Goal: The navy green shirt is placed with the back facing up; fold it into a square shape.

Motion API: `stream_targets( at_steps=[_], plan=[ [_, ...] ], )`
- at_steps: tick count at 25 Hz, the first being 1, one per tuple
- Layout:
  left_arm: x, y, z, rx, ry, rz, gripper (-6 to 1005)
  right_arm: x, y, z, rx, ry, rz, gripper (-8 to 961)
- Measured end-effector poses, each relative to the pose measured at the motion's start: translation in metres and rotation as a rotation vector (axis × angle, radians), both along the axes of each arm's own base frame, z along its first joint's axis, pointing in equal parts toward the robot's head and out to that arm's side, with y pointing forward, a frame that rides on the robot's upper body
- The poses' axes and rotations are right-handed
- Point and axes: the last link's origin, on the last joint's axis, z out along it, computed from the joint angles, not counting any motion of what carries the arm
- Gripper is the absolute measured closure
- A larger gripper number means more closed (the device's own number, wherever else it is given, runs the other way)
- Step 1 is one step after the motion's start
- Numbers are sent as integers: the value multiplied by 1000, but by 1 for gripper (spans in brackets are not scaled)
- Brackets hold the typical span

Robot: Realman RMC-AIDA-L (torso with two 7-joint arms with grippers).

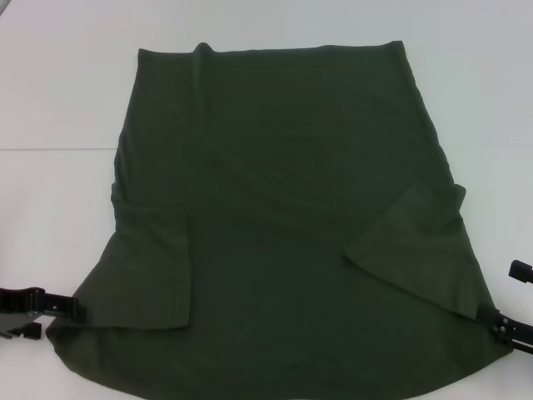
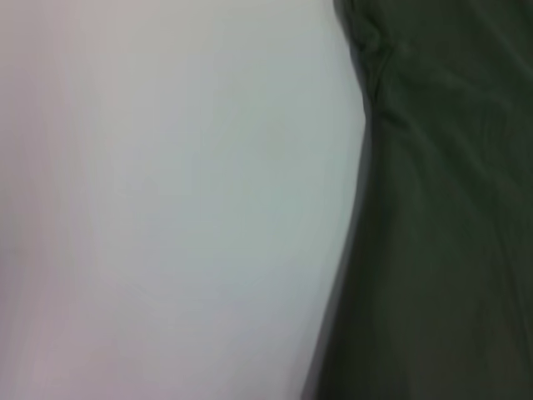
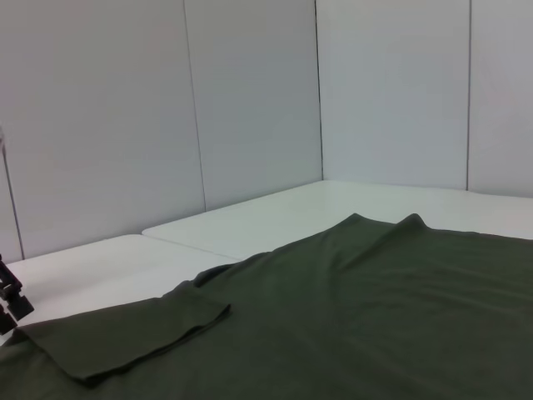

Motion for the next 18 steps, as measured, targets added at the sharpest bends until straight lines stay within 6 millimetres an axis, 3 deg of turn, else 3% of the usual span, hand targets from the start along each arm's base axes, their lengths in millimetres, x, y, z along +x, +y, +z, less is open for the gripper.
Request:
stream_targets(
  at_steps=[18],
  plan=[
    [0,2,-1,0,22,-11,99,-1,-1,-1,-3,4,4,8]
  ],
)
